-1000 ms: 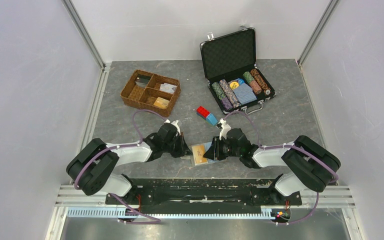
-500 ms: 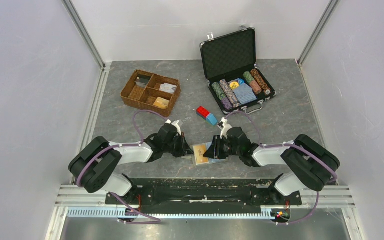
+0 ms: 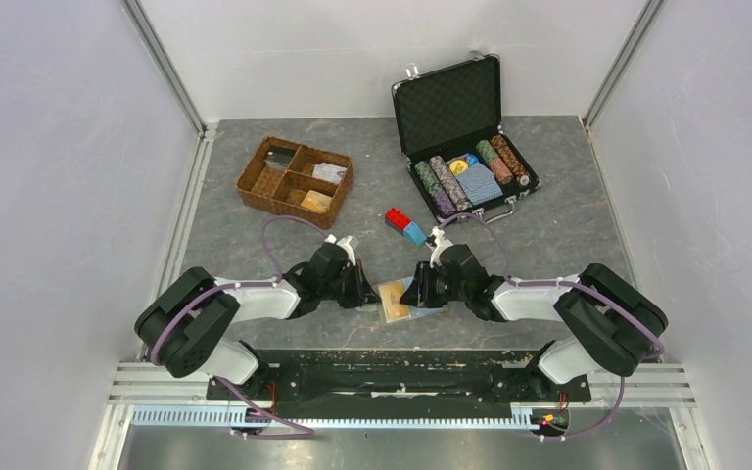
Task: Take the credit cards out of the card holder
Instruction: Remove the credit card from the card holder.
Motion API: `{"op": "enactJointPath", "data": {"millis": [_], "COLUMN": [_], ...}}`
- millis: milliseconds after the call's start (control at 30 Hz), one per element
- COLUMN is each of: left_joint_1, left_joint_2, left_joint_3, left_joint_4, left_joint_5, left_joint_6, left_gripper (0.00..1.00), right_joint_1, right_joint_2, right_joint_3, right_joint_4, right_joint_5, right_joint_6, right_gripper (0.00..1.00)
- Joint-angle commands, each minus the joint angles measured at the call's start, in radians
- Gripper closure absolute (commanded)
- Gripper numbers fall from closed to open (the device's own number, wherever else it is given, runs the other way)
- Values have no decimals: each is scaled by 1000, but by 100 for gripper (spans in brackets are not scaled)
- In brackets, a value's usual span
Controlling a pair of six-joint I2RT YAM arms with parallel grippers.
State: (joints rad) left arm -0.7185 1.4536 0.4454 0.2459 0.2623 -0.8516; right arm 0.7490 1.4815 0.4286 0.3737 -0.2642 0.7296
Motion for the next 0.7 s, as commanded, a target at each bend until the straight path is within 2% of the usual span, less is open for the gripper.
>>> {"op": "enactJointPath", "data": {"millis": [0, 233, 667], "left_joint_1": [-20, -23, -42], "left_joint_2": [32, 35, 46], "left_joint_3": [-19, -22, -37], "left_joint_4": [-62, -66, -49], "left_joint_5": [-38, -41, -44], "left_joint_6": [-21, -23, -41], "left_gripper": [98, 98, 98], "right_joint_1": [-2, -2, -33], "right_joint_2": [-21, 10, 46], "right_joint_3": [31, 41, -48], "right_joint_4": [-113, -107, 168], "right_joint_5": [118, 72, -73], "right_joint_6": [-52, -52, 46], "right_gripper": [70, 68, 71]}}
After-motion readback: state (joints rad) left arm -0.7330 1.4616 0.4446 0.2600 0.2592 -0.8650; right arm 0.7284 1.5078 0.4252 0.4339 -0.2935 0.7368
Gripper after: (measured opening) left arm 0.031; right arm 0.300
